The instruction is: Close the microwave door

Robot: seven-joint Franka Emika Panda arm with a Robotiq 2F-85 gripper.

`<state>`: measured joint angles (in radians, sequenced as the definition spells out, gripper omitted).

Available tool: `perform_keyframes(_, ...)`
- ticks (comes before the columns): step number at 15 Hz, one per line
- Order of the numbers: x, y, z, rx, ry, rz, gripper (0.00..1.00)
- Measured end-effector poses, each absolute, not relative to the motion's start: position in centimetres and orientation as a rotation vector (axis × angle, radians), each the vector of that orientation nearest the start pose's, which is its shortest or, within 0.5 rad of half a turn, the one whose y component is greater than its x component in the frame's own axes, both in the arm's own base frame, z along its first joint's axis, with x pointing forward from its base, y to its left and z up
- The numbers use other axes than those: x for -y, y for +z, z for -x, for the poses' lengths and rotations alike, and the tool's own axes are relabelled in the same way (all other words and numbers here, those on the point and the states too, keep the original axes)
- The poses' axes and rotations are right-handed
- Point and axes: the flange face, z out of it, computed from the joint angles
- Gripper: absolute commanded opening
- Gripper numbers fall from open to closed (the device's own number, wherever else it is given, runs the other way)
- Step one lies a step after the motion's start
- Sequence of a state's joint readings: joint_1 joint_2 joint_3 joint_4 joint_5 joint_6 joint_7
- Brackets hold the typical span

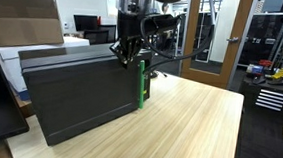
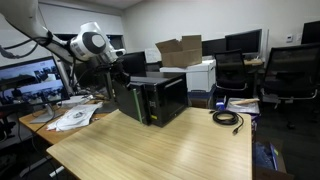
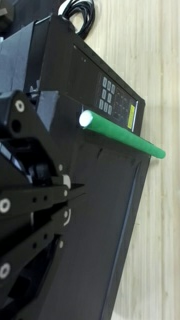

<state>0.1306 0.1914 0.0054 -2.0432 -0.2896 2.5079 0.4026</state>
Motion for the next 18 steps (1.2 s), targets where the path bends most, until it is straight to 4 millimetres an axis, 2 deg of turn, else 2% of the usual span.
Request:
perform_keyframes(1,-7.9,37.5,-61.3,-0.087,-0.537,3.219,0.01)
perform_keyframes(4,-7.5,37.3,-62.7,-0.070,-0.560,3.219,0.01)
perform_keyframes(10,-8.4,37.2,-63.1,-0.049,-0.531,3.214,0.01)
perform_keyframes(13,-9.6,37.3,-62.5,-0.073,-0.411,3.205,0.00)
perform_keyframes(16,-10.3,38.3,-61.8,-0.077,-0.343,3.214,0.00)
perform_keyframes(17,-10.5,38.9,-61.5,-0.073,-0.335,3.218,0.26)
perform_keyframes(18,-10.8,39.5,-61.2,-0.068,-0.329,3.221,0.28)
